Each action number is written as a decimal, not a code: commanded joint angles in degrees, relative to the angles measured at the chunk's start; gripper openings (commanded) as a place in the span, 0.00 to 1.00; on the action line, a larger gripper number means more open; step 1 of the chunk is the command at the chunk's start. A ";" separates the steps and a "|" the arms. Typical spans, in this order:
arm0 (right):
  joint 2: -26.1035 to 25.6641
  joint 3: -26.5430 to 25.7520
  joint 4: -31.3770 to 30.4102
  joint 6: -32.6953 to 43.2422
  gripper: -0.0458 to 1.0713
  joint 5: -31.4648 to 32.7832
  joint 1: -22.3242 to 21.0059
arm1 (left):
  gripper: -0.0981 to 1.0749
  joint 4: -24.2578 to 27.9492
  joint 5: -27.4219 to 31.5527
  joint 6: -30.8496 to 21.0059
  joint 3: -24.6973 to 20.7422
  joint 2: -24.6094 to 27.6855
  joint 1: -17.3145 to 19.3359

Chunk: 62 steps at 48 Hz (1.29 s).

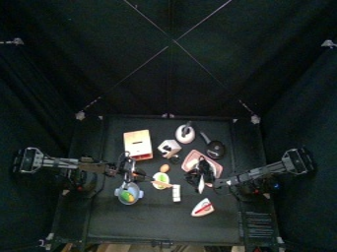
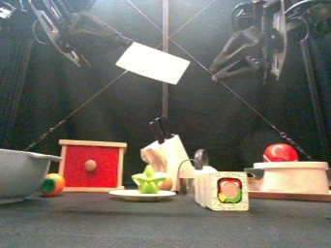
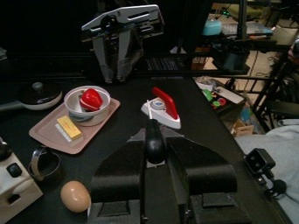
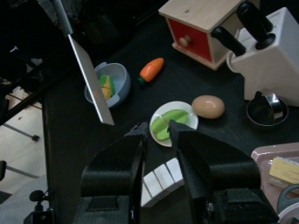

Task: Grab cleaver with both hands

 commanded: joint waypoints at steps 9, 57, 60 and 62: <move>-1.23 -4.31 12.39 -0.62 0.65 -1.49 -0.18 | 0.51 -0.18 -0.09 0.18 -1.32 -0.09 -0.09; -0.35 -16.79 47.46 -24.26 0.65 28.56 2.20 | 0.51 -0.18 3.52 0.09 -0.70 -0.09 0.53; -0.26 -18.46 51.68 -29.27 0.65 31.46 1.76 | 0.51 -0.18 3.52 0.09 -0.88 -0.09 0.62; -0.44 -19.95 55.37 -33.66 0.65 33.22 0.97 | 0.51 -0.18 3.52 0.09 -0.88 -0.09 0.62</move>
